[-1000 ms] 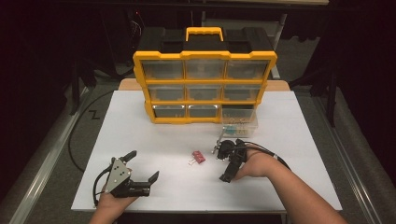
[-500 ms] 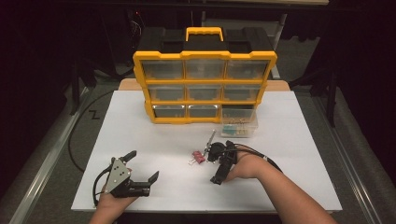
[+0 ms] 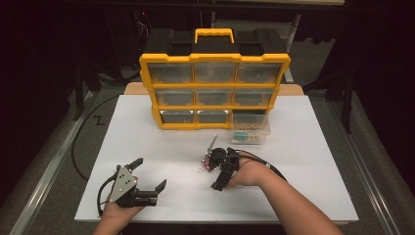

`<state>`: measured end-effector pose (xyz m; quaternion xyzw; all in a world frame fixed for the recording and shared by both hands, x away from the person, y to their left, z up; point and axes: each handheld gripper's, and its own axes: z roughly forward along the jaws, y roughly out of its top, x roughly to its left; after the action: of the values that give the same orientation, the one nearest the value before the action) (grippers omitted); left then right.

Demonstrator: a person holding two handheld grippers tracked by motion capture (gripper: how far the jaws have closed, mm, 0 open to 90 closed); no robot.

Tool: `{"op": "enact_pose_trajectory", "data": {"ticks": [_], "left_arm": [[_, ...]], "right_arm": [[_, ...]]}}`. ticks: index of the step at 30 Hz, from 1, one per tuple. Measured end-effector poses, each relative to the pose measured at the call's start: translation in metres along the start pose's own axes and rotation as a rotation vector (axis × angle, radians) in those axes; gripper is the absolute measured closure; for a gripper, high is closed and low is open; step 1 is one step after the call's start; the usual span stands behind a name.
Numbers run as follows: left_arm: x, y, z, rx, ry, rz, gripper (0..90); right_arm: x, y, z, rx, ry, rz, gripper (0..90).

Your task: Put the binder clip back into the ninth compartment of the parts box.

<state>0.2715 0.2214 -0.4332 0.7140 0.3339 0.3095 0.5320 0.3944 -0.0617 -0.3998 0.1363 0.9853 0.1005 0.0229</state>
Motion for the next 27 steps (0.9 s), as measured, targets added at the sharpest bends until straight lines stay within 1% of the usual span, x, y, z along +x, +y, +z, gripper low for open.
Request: {"op": "enact_pose_trajectory", "data": {"ticks": [3,5,6,8,10,12,16,17,20,23,27], "left_arm": [[0.000,0.000,0.000,0.000,-0.001,0.000,0.3],[0.000,0.000,0.000,0.000,-0.001,0.000,0.3],[0.000,0.000,0.000,0.000,-0.001,-0.001,0.3],[0.000,0.000,0.000,0.000,-0.002,-0.001,0.3],[0.000,0.000,0.000,0.000,-0.004,-0.001,0.3],[0.000,0.000,0.000,0.000,-0.004,0.000,0.3],[0.000,0.000,0.000,0.000,-0.005,0.000,0.3],[0.000,0.000,0.000,0.000,-0.005,0.000,0.3],[0.000,0.000,0.000,0.000,-0.004,0.000,0.3],[0.000,0.000,0.000,0.000,-0.004,0.001,0.3],[0.000,0.000,0.000,-0.001,-0.005,0.000,0.3]], "right_arm": [[0.000,0.003,0.000,-0.009,0.001,-0.006,15.0],[-0.001,0.005,0.000,-0.016,-0.003,0.002,16.1],[-0.001,0.007,0.000,-0.020,-0.007,-0.004,17.4],[-0.001,0.009,-0.001,-0.032,-0.018,0.001,19.9],[-0.001,0.011,-0.002,-0.039,-0.019,0.004,21.9],[0.000,0.014,-0.004,-0.044,-0.031,0.003,24.6],[-0.001,0.021,-0.008,-0.070,-0.027,0.001,29.6],[-0.001,0.022,-0.009,-0.067,-0.031,-0.003,30.5],[-0.001,0.026,-0.010,-0.083,-0.037,0.001,33.5],[-0.001,0.030,-0.010,-0.089,-0.044,-0.007,38.6],[-0.002,0.034,-0.011,-0.098,-0.050,-0.001,46.6]]}}
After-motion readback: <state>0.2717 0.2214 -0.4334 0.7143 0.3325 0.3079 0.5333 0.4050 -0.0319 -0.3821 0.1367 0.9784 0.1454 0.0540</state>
